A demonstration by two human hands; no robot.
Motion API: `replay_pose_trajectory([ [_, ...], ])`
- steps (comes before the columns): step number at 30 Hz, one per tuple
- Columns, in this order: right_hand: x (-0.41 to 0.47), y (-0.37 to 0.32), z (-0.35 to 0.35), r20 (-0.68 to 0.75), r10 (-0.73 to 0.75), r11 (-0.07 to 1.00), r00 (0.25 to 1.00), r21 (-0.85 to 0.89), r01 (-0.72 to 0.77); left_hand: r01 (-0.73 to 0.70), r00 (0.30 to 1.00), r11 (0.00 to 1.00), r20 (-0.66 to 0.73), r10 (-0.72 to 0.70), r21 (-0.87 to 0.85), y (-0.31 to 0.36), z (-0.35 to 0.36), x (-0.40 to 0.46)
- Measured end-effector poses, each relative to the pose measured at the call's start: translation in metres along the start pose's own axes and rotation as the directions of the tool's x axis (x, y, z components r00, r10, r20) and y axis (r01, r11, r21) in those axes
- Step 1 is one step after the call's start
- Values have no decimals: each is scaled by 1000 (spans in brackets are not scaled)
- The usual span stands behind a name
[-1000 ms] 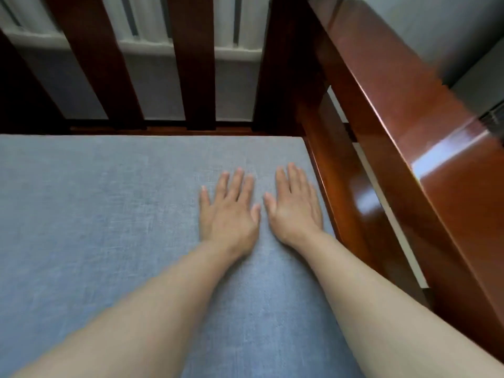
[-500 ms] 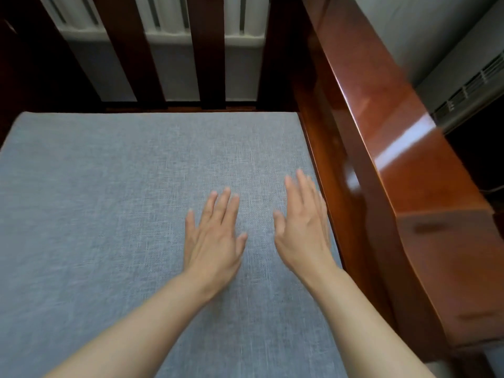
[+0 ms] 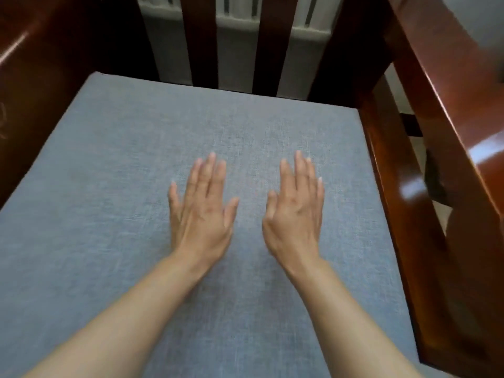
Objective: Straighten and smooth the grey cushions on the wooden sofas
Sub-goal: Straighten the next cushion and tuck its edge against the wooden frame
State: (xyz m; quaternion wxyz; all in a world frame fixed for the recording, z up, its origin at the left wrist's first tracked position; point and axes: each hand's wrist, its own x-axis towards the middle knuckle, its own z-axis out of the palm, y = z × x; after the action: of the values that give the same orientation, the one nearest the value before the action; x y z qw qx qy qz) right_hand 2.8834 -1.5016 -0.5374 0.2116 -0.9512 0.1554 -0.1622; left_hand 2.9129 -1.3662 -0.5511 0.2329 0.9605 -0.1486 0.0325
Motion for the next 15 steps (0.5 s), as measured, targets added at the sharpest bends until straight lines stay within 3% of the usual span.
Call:
replay_pose_trajectory([
  [1, -6, -15, 10, -57, -7, 999, 998, 47, 10, 35, 997, 999, -64, -33, 31, -24, -10, -3],
  [2, -18, -28, 22, -19, -35, 998, 999, 55, 36, 76, 996, 993, -59, -71, 85, -53, -16, -9],
  [5, -59, -40, 68, 360, -152, 964, 920, -153, 219, 133, 969, 964, 172, -175, 229, -116, -13, -38],
  [7, -54, -54, 75, 432, -102, 968, 896, -164, 190, 100, 956, 972, 250, -154, 214, -117, -14, -31],
  [8, -47, -73, 70, 368, -125, 978, 921, -113, 178, 107, 964, 977, 222, -148, 184, -117, -23, -28],
  [10, -34, -117, 69, 72, -187, 982, 980, 23, 185, 146, 986, 984, 60, -153, 107, -132, -44, -17],
  [11, -33, -137, 76, 23, -194, 978, 981, 86, 191, 166, 986, 983, -23, -165, 79, -152, -52, -19],
  [12, -38, -148, 88, 61, -218, 974, 974, 77, 213, 194, 981, 977, -30, -192, 93, -171, -54, -25],
  [15, -48, -159, 129, 437, -222, 944, 872, -126, 304, 272, 941, 944, 156, -301, 186, -216, -55, -41],
])
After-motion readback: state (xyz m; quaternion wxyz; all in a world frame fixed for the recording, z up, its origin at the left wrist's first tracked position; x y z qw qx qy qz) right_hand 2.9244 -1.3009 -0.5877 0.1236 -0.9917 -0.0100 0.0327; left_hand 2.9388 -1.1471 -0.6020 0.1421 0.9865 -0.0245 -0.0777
